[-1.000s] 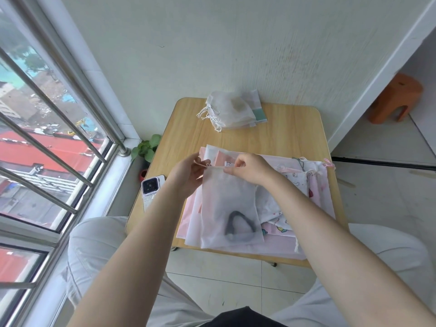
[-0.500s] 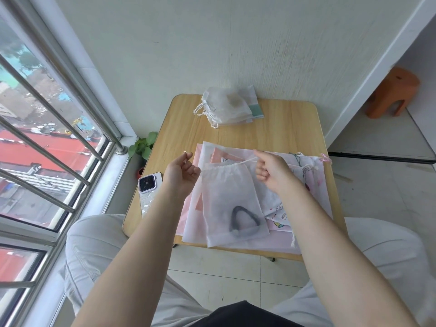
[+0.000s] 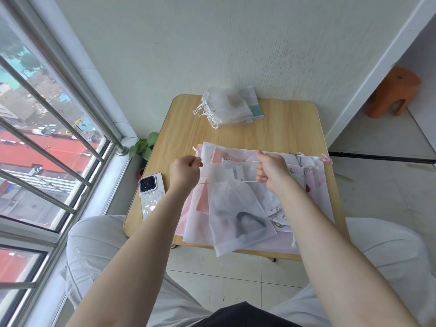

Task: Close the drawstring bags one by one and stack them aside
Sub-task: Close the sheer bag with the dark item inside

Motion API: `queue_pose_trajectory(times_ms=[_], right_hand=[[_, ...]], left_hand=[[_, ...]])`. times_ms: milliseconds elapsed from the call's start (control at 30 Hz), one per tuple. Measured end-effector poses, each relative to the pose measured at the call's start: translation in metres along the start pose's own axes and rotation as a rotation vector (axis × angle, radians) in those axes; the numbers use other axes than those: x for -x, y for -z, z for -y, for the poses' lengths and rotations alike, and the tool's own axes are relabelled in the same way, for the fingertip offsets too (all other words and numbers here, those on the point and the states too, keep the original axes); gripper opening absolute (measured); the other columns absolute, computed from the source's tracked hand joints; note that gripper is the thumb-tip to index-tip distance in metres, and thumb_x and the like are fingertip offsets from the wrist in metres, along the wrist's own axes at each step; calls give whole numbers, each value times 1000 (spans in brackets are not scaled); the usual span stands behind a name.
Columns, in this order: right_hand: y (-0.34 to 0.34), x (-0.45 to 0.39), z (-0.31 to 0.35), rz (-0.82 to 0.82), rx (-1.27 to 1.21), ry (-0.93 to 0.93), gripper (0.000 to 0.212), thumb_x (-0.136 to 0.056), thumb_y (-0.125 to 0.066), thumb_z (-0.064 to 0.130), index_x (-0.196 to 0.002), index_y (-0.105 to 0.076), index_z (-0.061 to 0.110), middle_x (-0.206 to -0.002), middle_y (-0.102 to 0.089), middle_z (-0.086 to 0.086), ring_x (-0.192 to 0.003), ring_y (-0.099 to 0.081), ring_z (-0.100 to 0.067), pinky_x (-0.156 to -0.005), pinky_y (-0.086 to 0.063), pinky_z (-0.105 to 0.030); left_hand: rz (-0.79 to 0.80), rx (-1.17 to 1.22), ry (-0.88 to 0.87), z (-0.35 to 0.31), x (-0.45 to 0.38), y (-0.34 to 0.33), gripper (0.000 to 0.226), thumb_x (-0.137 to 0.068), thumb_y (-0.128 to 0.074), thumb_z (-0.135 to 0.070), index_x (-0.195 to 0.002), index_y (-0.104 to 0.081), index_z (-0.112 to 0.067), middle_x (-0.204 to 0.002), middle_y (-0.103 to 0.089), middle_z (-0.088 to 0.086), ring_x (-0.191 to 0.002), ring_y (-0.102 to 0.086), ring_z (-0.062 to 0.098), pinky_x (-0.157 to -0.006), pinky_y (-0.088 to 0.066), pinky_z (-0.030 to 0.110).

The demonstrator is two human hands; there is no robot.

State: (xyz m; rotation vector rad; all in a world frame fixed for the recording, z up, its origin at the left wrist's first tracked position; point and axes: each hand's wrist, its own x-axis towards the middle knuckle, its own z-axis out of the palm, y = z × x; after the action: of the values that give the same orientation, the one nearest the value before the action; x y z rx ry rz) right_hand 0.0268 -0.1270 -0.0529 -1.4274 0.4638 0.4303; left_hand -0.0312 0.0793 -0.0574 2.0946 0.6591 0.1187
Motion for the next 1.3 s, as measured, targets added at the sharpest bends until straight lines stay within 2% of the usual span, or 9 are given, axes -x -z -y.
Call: queue_pose_trajectory(times_ms=[200,300,400,500,600,733,900,1100,1300], right_hand=[[2,-1,12,-14,3,140,23,-94,-60,18,-77,-45,12,-51,-36,2,-44,-36,-14,-47,-36,-27],[3,-2,21,154,-137,215,11,-95,-59,21,-101,-53,15,-82,-60,1,-81,-59,-18,-84,-48,-31],[4,-4,20,198,120,262,45,-92,-62,28,-134,-46,31,-118,-54,5,-107,-57,-14,-97,-44,-29],[5,-3,10,61,447,231,25,-88,-60,20,-112,-64,13,-93,-68,0,-76,-66,-13,-67,-50,-23],[2,4,0,138,707,165,21,-86,-60,25,-73,-66,10,-65,-61,-1,-54,-54,-14,-52,-39,-17],[-9,10,-8,250,842,193,53,-86,-68,40,-54,-31,21,-56,-27,2,-50,-28,-15,-52,-20,-30],[-10,14,-13,298,746,175,30,-86,-71,28,-82,-70,-1,-75,-57,-4,-70,-51,-15,-64,-40,-27],[-7,16,-14,325,742,132,4,-83,-64,18,-83,-64,14,-76,-53,-2,-73,-48,-14,-62,-36,-26],[-6,12,-10,291,576,174,21,-85,-64,28,-77,-66,9,-71,-54,-3,-70,-48,-14,-65,-37,-28]], left_hand=[[-1,71,-56,-8,-3,-2,24,-96,-51,-21,-85,-69,-9,-54,-46,-2,-45,-38,12,-41,-27,13],[136,438,-34,-20,-5,4,29,-96,-56,-32,-119,-62,-15,-96,-64,-2,-83,-60,7,-75,-44,21],[123,346,-25,-24,-8,2,61,-95,-59,-33,-149,-33,-21,-139,-46,-2,-126,-45,12,-105,-39,33],[36,36,-15,-20,-5,4,21,-86,-53,-28,-98,-65,-15,-95,-63,6,-86,-56,20,-75,-45,34],[213,-203,32,-15,3,2,37,-89,-49,-36,-66,-70,-16,-68,-69,2,-64,-61,22,-63,-48,31],[301,-412,8,-22,15,-13,55,-90,-54,-52,-50,-46,-16,-52,-48,-4,-54,-48,18,-56,-39,28],[305,-156,34,-19,18,-23,38,-83,-71,-32,-56,-56,-10,-54,-44,-3,-52,-38,14,-53,-30,26],[447,423,129,-15,23,-27,15,-84,-75,-24,-81,-75,-10,-79,-71,3,-73,-63,15,-72,-51,26],[572,703,188,-19,25,-31,16,-93,-64,-16,-84,-69,-3,-76,-68,6,-71,-62,17,-73,-50,25]])
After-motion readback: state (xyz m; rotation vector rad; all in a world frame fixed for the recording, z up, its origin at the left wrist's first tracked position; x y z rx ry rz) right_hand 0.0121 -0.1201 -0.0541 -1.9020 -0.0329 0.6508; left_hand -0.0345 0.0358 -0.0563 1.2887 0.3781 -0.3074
